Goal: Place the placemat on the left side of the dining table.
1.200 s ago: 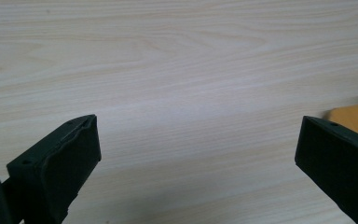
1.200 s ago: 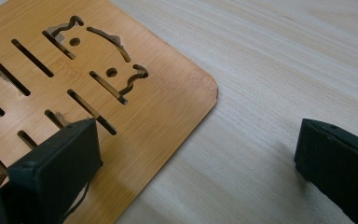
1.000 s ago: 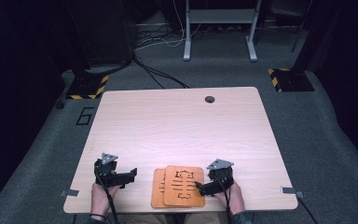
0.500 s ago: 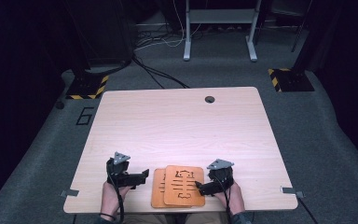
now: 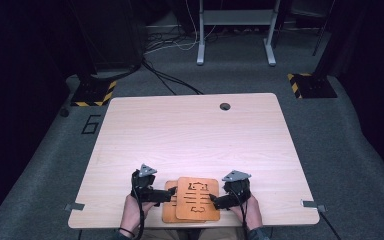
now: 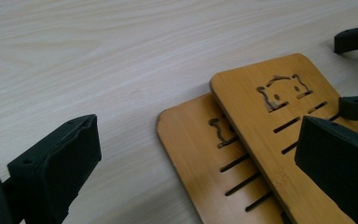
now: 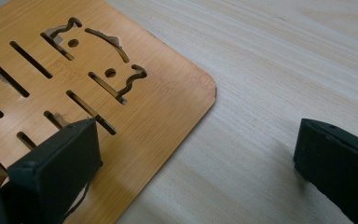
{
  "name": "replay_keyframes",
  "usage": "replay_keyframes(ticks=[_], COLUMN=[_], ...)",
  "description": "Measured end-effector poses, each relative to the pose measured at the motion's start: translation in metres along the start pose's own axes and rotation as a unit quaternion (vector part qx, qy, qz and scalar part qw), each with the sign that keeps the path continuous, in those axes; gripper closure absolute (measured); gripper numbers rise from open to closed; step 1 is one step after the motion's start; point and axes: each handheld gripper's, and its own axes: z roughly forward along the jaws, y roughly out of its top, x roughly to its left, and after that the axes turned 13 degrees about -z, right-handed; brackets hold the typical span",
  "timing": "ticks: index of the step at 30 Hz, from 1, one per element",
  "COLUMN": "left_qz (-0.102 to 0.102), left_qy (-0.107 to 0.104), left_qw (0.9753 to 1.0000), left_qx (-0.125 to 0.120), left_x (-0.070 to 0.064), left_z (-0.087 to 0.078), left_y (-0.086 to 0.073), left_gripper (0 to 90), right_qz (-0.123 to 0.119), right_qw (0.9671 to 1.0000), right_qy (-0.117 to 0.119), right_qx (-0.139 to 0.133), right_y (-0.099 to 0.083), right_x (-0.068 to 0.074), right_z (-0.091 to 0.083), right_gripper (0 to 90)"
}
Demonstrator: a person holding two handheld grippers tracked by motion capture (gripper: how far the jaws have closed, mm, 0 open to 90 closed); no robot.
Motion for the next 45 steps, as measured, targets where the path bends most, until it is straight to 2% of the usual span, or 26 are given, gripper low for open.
replay_keyframes(ticks=[6, 14, 25, 37, 45], left_qz=[0.013, 0.026, 0.027, 0.032, 0.024], left_qy=[-0.013, -0.033, -0.06, -0.059, -0.06], left_qw=[0.9997, 0.9979, 0.9952, 0.9945, 0.9947], left_qx=[0.018, 0.049, 0.072, 0.08, 0.08], left_x=[-0.013, -0.023, -0.031, -0.037, -0.036], left_z=[0.012, 0.026, 0.04, 0.047, 0.046], left_y=[-0.006, -0.01, -0.01, -0.009, -0.008], left_gripper=[0.0, 0.0, 3.3, 4.8, 7.0], right_qz=[0.001, 0.001, 0.002, 0.002, 0.003], right_qw=[1.0, 1.0, 1.0, 1.0, 1.0], right_qy=[0.0, -0.001, -0.001, -0.003, -0.004], right_qx=[0.0, 0.0, -0.001, -0.001, -0.001], right_y=[0.0, 0.0, 0.0, 0.0, 0.0], right_x=[0.0, 0.0, 0.0, 0.0, 0.0], right_z=[0.0, 0.0, 0.0, 0.0, 0.0], right_gripper=[0.0, 0.0, 0.0, 0.0, 0.0])
